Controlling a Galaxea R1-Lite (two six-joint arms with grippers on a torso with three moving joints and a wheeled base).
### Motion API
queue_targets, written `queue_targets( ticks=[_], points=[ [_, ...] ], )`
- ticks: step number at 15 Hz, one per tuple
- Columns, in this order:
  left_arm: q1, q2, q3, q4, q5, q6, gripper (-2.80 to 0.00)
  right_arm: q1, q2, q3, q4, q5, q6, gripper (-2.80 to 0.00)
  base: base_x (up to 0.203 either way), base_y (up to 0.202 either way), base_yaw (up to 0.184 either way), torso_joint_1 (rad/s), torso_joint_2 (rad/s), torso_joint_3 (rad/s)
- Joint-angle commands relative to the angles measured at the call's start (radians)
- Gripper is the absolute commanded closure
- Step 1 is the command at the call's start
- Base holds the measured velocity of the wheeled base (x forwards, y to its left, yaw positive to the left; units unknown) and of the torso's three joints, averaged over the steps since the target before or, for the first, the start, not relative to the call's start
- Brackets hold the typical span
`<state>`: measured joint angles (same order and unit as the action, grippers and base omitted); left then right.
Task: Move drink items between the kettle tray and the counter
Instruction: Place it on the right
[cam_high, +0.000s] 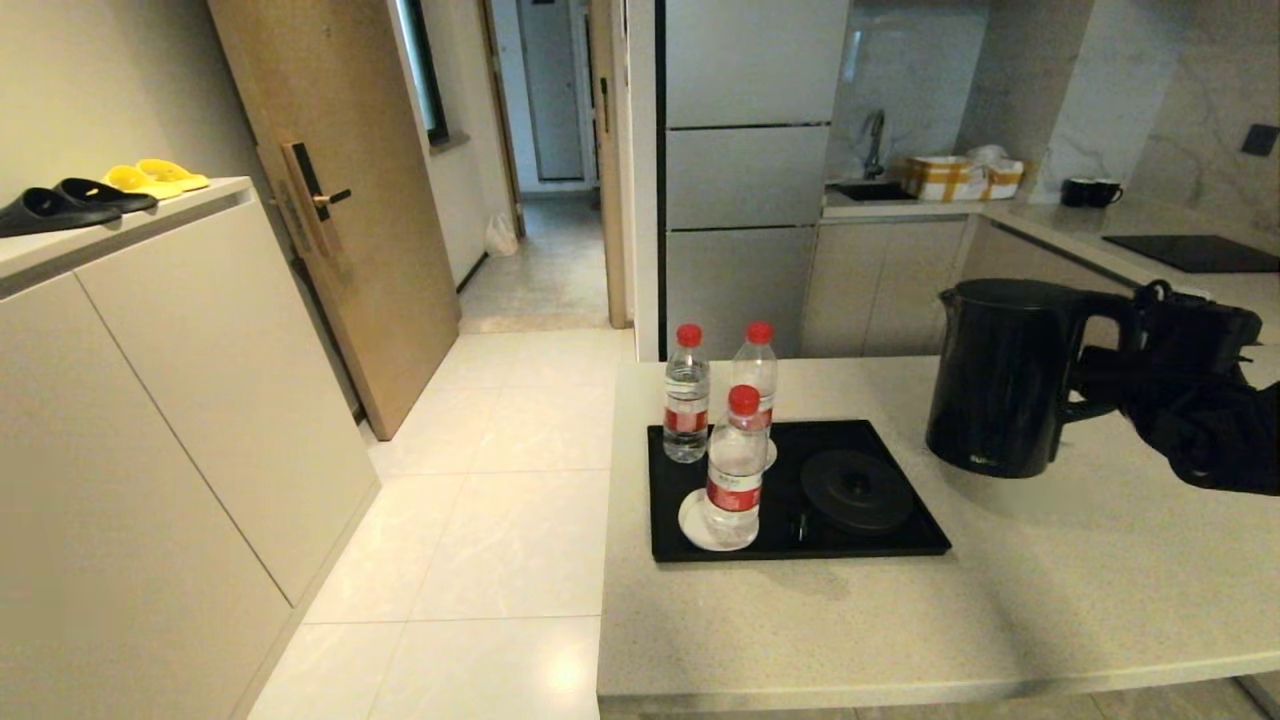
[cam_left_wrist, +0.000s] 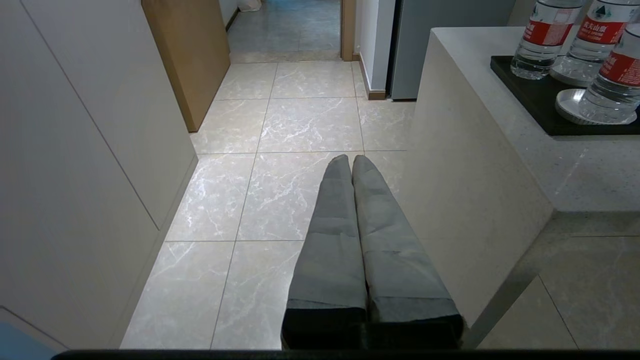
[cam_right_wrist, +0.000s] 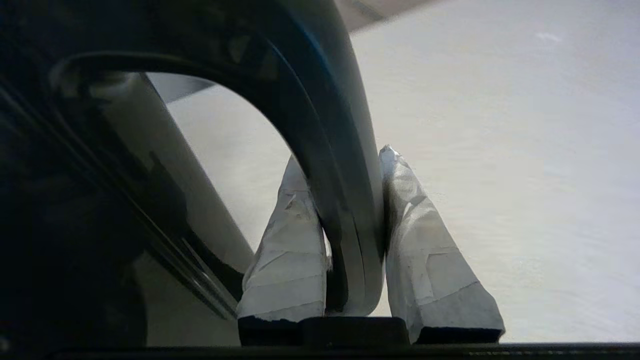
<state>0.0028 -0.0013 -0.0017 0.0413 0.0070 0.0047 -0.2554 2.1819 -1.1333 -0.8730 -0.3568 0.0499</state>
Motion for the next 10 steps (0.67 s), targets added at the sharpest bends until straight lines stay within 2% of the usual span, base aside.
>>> queue_targets(
  ticks=[1,4,7,10],
  points=[
    [0.000,0.001,0.000,0.000,0.001,0.000,0.00,-0.026,0.077,-0.062,0.004,-0.040,-0.001,0.00,0.000,0.000,0.000,0.000,0.00,0.000],
    [0.000,0.001,0.000,0.000,0.001,0.000,0.00,-0.041,0.107,-0.094,-0.003,-0.047,0.003,0.00,0.000,0.000,0.000,0.000,0.00,0.000],
    [0.000,0.001,0.000,0.000,0.001,0.000,0.00,-0.058,0.152,-0.155,-0.020,-0.111,0.005,0.00,0.000,0.000,0.000,0.000,0.00,0.000],
    [0.000,0.001,0.000,0.000,-0.001,0.000,0.00,-0.065,0.182,-0.164,-0.057,-0.115,0.003,0.00,0.000,0.000,0.000,0.000,0.00,0.000]
  ],
)
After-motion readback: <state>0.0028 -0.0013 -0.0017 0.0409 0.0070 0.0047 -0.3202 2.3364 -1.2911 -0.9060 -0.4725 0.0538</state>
